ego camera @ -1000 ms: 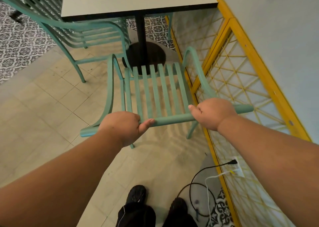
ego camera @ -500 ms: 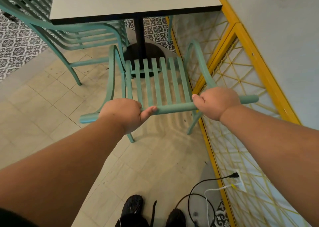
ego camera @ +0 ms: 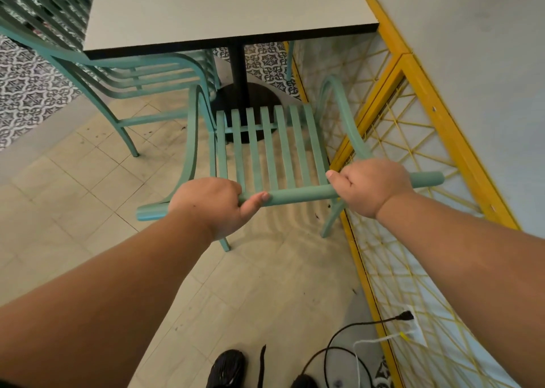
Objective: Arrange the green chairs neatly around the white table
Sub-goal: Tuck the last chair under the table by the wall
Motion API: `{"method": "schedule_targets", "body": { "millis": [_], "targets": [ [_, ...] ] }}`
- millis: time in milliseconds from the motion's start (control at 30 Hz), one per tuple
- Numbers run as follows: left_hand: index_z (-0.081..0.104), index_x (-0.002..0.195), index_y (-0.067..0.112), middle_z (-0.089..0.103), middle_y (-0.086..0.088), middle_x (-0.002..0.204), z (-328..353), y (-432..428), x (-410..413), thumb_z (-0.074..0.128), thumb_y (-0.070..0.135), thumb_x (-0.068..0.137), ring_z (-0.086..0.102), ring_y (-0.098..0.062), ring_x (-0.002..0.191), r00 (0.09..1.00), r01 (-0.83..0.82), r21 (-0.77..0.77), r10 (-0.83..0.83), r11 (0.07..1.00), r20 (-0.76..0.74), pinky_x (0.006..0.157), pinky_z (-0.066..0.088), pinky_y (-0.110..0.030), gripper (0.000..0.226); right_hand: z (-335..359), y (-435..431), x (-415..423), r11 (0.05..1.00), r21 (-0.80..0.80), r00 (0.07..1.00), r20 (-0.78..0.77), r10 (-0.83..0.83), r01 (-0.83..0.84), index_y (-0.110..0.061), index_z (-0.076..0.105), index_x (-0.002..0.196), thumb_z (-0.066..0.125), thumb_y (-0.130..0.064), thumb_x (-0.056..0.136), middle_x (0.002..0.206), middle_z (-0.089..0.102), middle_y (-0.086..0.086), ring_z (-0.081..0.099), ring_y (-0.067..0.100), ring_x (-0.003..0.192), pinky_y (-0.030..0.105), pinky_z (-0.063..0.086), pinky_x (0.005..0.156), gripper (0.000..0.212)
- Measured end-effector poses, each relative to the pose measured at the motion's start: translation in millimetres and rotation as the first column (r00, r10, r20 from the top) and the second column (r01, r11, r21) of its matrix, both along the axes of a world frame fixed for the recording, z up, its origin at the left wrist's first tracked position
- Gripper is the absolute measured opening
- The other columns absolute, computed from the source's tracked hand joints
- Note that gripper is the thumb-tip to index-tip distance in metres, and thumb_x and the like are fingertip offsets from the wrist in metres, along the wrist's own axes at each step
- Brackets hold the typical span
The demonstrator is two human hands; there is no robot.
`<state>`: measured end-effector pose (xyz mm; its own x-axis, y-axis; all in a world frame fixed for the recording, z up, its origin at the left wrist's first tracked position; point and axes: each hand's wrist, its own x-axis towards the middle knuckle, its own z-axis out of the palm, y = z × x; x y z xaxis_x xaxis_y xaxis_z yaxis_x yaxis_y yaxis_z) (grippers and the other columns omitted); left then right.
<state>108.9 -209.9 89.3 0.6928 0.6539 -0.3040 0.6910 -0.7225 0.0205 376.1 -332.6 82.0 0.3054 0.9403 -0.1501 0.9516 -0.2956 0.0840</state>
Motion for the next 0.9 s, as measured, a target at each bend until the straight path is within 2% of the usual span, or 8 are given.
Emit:
{"method": "schedule_targets", "body": {
  "millis": [233, 333, 400, 467, 533, 633, 700, 900],
  "targets": [
    [0.070, 0.080, 0.026, 0.069, 0.001, 0.074, -0.4, 9.2, 5.3, 0.007, 0.099, 0.068, 0.066, -0.019, 0.070, 0.990, -0.139, -0.201, 0.137, 0.970, -0.023, 0.063, 0.055, -0.037, 0.097, 3.5, 1.9, -0.5, 0.999, -0.003, 0.999, -0.006, 0.040, -0.040, -0.023, 0.064, 0.066, -0.017, -0.081, 0.075, 0.061, 0.060, -0.003, 0.056, 0.018, 0.058, 0.032, 0.043, 0.055, 0.100],
    [0.070, 0.079, 0.025, 0.070, -0.001, 0.074, -1.3, 7.7, 5.5, 0.006, 0.099, 0.068, 0.066, -0.021, 0.071, 0.990, -0.140, -0.154, 0.143, 0.978, 0.009, 0.062, 0.054, -0.037, 0.099, 2.0, 4.5, 0.6, 0.998, -0.007, 0.998, 0.022, 0.060, -0.059, -0.028, 0.068, 0.073, -0.023, -0.084, 0.070, 0.071, 0.062, -0.005, 0.059, 0.022, 0.075, 0.041, 0.044, 0.074, 0.108],
    [0.072, 0.101, 0.027, 0.073, -0.002, 0.095, 3.7, 7.5, 5.0, 0.014, 0.099, 0.071, 0.067, -0.022, 0.088, 0.988, -0.148, -0.223, 0.155, 0.964, 0.015, 0.079, 0.058, -0.041, 0.098, 1.8, 7.4, 4.9, 0.998, -0.034, 0.998, 0.023, 0.055, -0.054, -0.035, 0.071, 0.103, -0.023, -0.090, 0.066, 0.097, 0.067, -0.002, 0.059, 0.028, 0.102, 0.048, 0.040, 0.091, 0.115],
    [0.059, 0.138, 0.031, 0.061, -0.003, 0.138, 14.1, 9.4, 3.3, 0.036, 0.092, 0.078, 0.056, -0.027, 0.126, 0.971, -0.200, -0.378, 0.234, 0.904, 0.047, 0.105, 0.046, -0.048, 0.088, 4.9, 7.6, 5.3, 0.999, -0.047, 1.000, -0.012, 0.025, -0.025, -0.035, 0.064, 0.123, -0.019, -0.095, 0.063, 0.117, 0.063, 0.002, 0.052, 0.030, 0.119, 0.051, 0.035, 0.097, 0.118],
    [0.050, 0.147, 0.031, 0.050, -0.003, 0.150, 24.4, 11.0, -1.0, 0.044, 0.087, 0.081, 0.047, -0.028, 0.136, 0.966, -0.201, -0.371, 0.246, 0.907, 0.079, 0.111, 0.038, -0.050, 0.086, 5.3, 6.2, 3.3, 0.999, -0.039, 0.999, -0.009, 0.033, -0.033, -0.029, 0.069, 0.098, -0.020, -0.096, 0.061, 0.098, 0.064, 0.002, 0.057, 0.028, 0.105, 0.048, 0.040, 0.089, 0.117],
    [0.073, 0.105, 0.025, 0.070, 0.000, 0.092, 19.2, 14.1, -6.2, 0.007, 0.099, 0.070, 0.065, -0.019, 0.087, 0.989, -0.062, -0.131, 0.043, 0.989, -0.145, 0.081, 0.051, -0.039, 0.105, 3.6, 6.1, 3.5, 0.993, -0.120, 0.996, -0.087, 0.005, -0.015, -0.020, 0.059, 0.058, -0.016, -0.097, 0.061, 0.058, 0.057, -0.001, 0.061, 0.023, 0.061, 0.037, 0.049, 0.060, 0.108],
    [0.072, 0.081, 0.019, 0.057, 0.002, 0.064, 13.2, 15.7, -7.3, 0.000, 0.100, 0.065, 0.054, -0.014, 0.060, 0.986, -0.056, -0.150, 0.031, 0.987, -0.164, 0.056, 0.046, -0.030, 0.109, 2.0, 9.7, 6.0, 0.992, -0.126, 0.993, -0.117, 0.002, -0.017, -0.019, 0.056, 0.054, -0.009, -0.096, 0.067, 0.052, 0.053, 0.000, 0.058, 0.023, 0.052, 0.036, 0.047, 0.053, 0.101],
    [0.071, 0.075, 0.018, 0.053, 0.002, 0.060, 15.4, 29.5, 4.1, 0.006, 0.101, 0.066, 0.049, -0.014, 0.054, 0.987, -0.079, -0.159, 0.056, 0.984, -0.149, 0.048, 0.041, -0.027, 0.105, 6.1, 22.4, 15.1, 0.990, -0.141, 0.996, -0.085, 0.009, -0.021, -0.018, 0.062, 0.057, -0.002, -0.090, 0.072, 0.052, 0.055, 0.000, 0.060, 0.022, 0.054, 0.033, 0.043, 0.051, 0.098]
  ]
}}
